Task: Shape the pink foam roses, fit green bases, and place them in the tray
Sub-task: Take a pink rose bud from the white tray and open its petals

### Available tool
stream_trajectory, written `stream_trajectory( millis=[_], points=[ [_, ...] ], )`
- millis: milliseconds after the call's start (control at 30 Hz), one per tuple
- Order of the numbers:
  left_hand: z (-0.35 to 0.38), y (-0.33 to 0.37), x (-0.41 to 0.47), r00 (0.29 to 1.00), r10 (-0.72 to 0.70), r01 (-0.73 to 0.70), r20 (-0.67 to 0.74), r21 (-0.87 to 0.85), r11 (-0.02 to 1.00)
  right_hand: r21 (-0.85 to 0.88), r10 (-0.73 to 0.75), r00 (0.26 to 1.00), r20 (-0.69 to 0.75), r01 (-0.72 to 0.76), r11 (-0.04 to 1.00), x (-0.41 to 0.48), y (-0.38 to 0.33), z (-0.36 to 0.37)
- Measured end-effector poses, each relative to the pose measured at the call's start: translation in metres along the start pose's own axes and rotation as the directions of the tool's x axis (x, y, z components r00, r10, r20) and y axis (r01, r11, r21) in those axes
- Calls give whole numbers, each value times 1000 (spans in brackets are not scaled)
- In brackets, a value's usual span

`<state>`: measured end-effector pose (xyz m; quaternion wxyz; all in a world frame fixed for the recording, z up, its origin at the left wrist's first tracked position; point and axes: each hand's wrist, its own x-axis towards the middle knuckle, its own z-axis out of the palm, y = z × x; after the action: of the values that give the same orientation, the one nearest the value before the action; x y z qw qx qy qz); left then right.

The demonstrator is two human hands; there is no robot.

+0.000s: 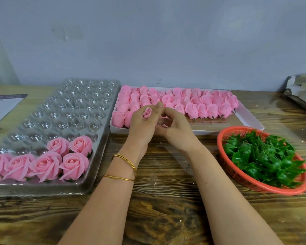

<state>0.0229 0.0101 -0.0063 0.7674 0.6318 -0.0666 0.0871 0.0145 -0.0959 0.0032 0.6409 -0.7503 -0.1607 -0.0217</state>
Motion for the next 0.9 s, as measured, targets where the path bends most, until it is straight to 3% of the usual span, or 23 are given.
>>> stream_trajectory(
  millis=[200, 333, 500, 633, 767, 900],
  points=[
    [-1, -2, 1, 999, 40, -40, -13, 2, 999, 119, 23, 997, 70, -31, 992, -1, 1, -1],
    [-2, -3, 2, 998, 63, -62, -15, 24, 998, 111, 33, 997, 67, -40, 993, -1, 0, -2],
    [-1, -4, 1, 990, 137, -131, -45, 120, 984, 68, 61, 997, -46, -58, 996, 1, -1, -1],
    [-1, -4, 0, 971, 229, -207, -64, 244, 947, 156, 111, 976, -187, -82, 984, 5, -1, -6],
    [-1, -7, 0, 972, 235, -232, 29, 313, 921, 153, 56, 981, -188, -27, 988, 4, -3, -1],
    [3, -8, 0, 979, 198, -203, 44, 297, 933, 31, 20, 979, -202, -14, 999, 5, -1, 2]
  ],
)
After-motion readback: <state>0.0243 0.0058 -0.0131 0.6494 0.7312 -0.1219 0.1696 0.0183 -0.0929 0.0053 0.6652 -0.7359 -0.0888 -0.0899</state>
